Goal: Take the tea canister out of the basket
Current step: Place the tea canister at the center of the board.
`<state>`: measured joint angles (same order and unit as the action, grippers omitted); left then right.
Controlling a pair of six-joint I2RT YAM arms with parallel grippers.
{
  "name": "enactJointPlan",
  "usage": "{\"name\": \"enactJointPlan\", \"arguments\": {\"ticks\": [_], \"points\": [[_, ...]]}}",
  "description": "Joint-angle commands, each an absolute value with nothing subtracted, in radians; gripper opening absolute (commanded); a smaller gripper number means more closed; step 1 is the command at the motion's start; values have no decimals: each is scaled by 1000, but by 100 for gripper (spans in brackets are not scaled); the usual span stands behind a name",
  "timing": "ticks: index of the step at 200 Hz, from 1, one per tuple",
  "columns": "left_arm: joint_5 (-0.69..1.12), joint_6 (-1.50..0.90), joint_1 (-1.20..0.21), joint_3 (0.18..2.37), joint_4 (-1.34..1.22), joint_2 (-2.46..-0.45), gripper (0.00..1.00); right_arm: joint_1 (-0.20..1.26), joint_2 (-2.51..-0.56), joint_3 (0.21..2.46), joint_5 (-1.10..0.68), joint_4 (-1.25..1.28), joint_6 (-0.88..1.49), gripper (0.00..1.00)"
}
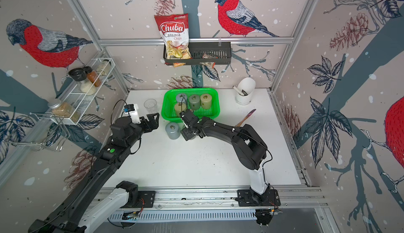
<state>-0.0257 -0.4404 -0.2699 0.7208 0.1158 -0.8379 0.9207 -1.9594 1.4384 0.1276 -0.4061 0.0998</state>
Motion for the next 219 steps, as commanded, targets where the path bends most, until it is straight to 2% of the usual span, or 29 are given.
{"name": "enactJointPlan", "arguments": {"ticks": [1,108,140,179,219], "points": [[-29,-442,-270,726,95,-838,98,923,-1967,1451,150,-337,112,26],[-31,-436,-272,726,94,-844,98,927,-2019,1499,150,-352,107,38],[-30,-436,-272,732,92,-848,98,926,-2019,1500,137,-357,104,48],[-22,-436,-272,739,89,-862,98,925,-2016,1502,100,-364,103,69],[-19,-435,-273,742,83,-864,98,923,-2002,1504,96,-376,103,84]]}}
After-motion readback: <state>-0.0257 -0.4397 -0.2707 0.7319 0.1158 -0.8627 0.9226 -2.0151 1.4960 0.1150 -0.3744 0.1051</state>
